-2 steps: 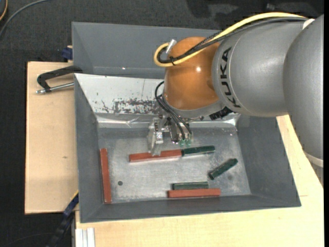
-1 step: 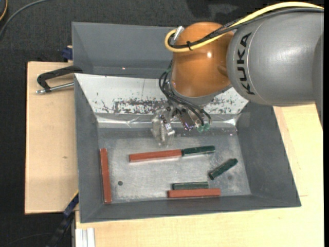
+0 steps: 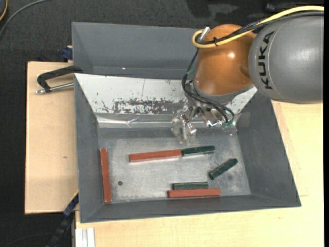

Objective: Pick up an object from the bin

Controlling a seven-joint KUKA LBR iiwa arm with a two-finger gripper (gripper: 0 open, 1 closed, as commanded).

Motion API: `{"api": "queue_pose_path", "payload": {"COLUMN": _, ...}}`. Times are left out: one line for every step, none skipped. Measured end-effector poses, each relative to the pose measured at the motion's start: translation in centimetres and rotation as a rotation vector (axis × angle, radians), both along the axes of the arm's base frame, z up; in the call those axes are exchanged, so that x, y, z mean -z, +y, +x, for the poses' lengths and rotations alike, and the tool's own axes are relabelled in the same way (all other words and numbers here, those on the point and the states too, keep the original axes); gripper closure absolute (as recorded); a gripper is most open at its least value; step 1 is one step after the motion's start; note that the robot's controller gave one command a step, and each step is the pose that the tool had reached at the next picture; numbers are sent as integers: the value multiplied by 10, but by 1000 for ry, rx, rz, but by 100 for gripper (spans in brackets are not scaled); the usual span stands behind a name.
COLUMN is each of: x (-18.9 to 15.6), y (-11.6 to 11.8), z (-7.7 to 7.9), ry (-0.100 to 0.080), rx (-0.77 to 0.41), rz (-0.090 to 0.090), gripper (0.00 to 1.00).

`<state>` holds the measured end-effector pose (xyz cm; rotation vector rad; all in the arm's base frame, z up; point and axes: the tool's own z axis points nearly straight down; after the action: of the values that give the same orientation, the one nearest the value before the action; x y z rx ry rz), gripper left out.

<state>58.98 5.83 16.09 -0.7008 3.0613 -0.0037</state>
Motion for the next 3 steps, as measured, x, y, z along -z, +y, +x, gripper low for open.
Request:
{"api": "queue_pose_path", "payload": {"x": -23, "y": -48, "z": -9, "ry": -6, "rx": -437, "rz": 0, "gripper": 100}}
{"api": "queue_pose_path", "payload": {"x": -23, "y": -47, "z": -17, "ry": -1, "rx": 25, "rz": 4, "gripper": 100}}
{"api": "queue_pose_path", "payload": {"x": -26, "y": -48, "z": -3, "ry": -6, "rx": -300, "rz": 2, "gripper": 100}}
